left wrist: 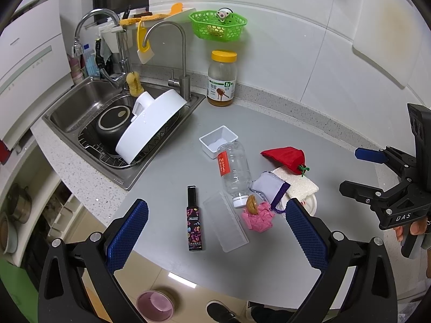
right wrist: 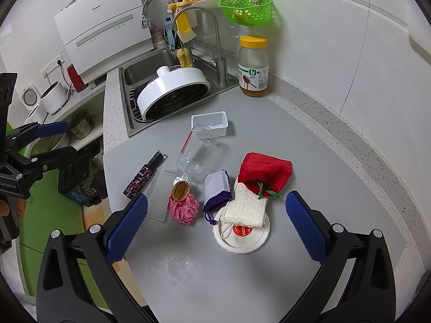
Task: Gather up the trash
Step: 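Move the left tool toward the black-and-pink spray bottle, then grasp the spray bottle with the left tool while the right tool grasps the red bag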
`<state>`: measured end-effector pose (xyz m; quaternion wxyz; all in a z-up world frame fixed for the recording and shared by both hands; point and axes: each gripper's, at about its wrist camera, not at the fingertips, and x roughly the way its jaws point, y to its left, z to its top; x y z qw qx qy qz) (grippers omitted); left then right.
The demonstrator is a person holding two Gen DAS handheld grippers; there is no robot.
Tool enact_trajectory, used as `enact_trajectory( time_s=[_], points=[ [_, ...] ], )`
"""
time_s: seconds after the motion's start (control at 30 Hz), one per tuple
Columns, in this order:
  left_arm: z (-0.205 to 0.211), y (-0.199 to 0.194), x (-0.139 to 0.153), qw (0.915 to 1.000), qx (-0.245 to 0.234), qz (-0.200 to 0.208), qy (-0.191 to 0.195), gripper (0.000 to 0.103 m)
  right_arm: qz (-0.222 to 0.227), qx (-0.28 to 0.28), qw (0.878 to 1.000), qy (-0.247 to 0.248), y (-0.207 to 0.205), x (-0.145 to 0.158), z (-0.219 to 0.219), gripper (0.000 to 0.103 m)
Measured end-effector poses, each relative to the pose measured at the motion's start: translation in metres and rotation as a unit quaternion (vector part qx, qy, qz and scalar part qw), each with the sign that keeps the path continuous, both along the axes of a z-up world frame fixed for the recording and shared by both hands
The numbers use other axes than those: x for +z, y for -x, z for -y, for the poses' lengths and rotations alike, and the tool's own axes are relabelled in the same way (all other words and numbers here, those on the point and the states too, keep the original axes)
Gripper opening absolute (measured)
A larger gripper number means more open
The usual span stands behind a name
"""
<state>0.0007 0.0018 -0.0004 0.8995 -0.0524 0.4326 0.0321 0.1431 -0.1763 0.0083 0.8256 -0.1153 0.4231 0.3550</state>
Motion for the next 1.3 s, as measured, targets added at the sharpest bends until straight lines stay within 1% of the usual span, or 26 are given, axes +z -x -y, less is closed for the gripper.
enact_trajectory(
  time_s=[0.4,0.5,0.6,0.67,0.73,0.8,0.87,0.93,0.97,1.07,1.13,1.23,1.27,1.3],
  points=[
    [0.000,-0.002,-0.004,1.0000,0.001,-0.006,-0.005,0.098,-0.002,0.001,1.000,0.001,0.001,-0.003,-0.001,0.100],
    [-0.001,-0.004,-0.007,0.9998,0.004,-0.013,-0.017,0.098,-0.005,0.002,1.000,0.001,0.000,-0.005,-0.002,0.100],
    [-0.005,-0.008,-0.012,0.9986,0.007,-0.032,-0.040,0.098,-0.009,0.000,1.000,0.002,-0.002,-0.008,-0.002,0.100],
    [-0.012,-0.012,-0.018,0.9984,0.014,-0.036,-0.042,0.098,-0.011,0.000,1.000,0.003,-0.002,-0.010,-0.003,0.100],
    [-0.019,-0.016,-0.028,0.9972,0.023,-0.051,-0.049,0.097,-0.015,-0.001,1.000,0.002,-0.003,-0.013,-0.002,0.100],
    [-0.026,-0.019,-0.037,0.9972,0.029,-0.049,-0.050,0.098,-0.017,-0.002,1.000,0.003,-0.004,-0.015,-0.002,0.100],
    [-0.031,-0.025,-0.054,0.9963,0.034,-0.069,-0.038,0.098,-0.020,-0.003,1.000,0.003,-0.006,-0.016,-0.001,0.100],
    [-0.037,-0.031,-0.071,0.9944,0.039,-0.089,-0.041,0.098,-0.022,-0.005,1.000,0.003,-0.008,-0.017,0.000,0.100],
    [-0.038,-0.034,-0.080,0.9935,0.041,-0.100,-0.036,0.098,-0.023,-0.006,1.000,0.003,-0.009,-0.018,0.000,0.100],
    [-0.048,-0.045,-0.100,0.9919,0.048,-0.106,-0.050,0.097,-0.025,-0.009,1.000,0.004,-0.012,-0.020,0.001,0.100],
    [-0.052,-0.048,-0.116,0.9899,0.054,-0.125,-0.040,0.097,-0.028,-0.012,1.000,0.003,-0.013,-0.020,0.002,0.100],
    [-0.054,-0.051,-0.134,0.9879,0.055,-0.142,-0.029,0.097,-0.032,-0.015,0.999,0.006,-0.018,-0.023,0.004,0.100],
    [-0.054,-0.051,-0.139,0.9874,0.054,-0.146,-0.026,0.096,-0.033,-0.015,0.999,0.008,-0.019,-0.024,0.004,0.100],
    [-0.053,-0.051,-0.143,0.9864,0.053,-0.154,-0.020,0.087,-0.035,-0.016,0.999,0.010,-0.021,-0.025,0.004,0.100]
  ],
)
